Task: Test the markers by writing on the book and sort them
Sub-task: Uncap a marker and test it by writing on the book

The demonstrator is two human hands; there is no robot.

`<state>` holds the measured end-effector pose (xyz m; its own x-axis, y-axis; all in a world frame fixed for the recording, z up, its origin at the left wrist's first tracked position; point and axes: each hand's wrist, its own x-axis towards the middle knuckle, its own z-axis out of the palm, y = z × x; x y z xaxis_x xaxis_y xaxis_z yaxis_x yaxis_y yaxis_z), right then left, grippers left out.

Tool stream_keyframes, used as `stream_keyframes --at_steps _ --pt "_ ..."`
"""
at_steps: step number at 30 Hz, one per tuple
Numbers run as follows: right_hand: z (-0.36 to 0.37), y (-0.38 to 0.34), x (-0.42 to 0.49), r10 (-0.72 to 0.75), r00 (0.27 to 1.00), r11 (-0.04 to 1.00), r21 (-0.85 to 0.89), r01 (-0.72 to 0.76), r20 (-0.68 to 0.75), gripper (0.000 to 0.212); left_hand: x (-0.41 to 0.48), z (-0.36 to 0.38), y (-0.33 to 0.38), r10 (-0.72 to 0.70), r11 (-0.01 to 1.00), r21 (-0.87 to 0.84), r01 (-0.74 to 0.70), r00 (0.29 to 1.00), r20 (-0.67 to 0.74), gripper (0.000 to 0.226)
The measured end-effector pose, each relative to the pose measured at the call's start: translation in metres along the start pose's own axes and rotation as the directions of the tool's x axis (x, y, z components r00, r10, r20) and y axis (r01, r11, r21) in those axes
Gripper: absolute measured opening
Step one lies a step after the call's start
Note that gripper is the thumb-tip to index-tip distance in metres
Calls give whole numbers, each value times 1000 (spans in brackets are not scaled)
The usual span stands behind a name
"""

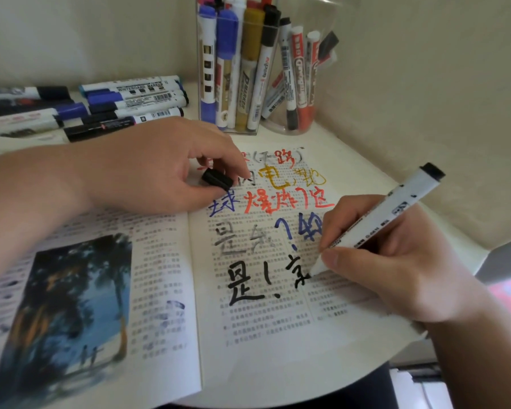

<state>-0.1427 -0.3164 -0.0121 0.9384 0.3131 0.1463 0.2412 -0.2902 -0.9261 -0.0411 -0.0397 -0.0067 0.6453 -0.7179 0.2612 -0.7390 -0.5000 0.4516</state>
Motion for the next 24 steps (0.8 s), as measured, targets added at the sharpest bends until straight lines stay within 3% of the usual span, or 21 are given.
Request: stream_keyframes --at_steps 4,8,16,22,24 --pt "-1 2 1 -9 991 1000 7 10 -134 5 1 0 -3 27 1000 10 -26 999 -29 26" --pt "0 -1 -1 -1 998 999 -38 -2 -60 6 3 2 -2 32 999 -11 -33 999 -43 24" --pt "2 1 1 -17 992 1000 -19 15 -128 5 3 2 -5 29 999 -22 -31 996 -84 25" --pt "-5 -2 -2 4 999 1000 0 -5 46 5 3 3 -7 -5 1000 -20 3 997 -71 24" --pt "-7 0 -1 5 999 1000 15 -6 32 3 4 2 -7 11 1000 -27 -13 997 -75 21"
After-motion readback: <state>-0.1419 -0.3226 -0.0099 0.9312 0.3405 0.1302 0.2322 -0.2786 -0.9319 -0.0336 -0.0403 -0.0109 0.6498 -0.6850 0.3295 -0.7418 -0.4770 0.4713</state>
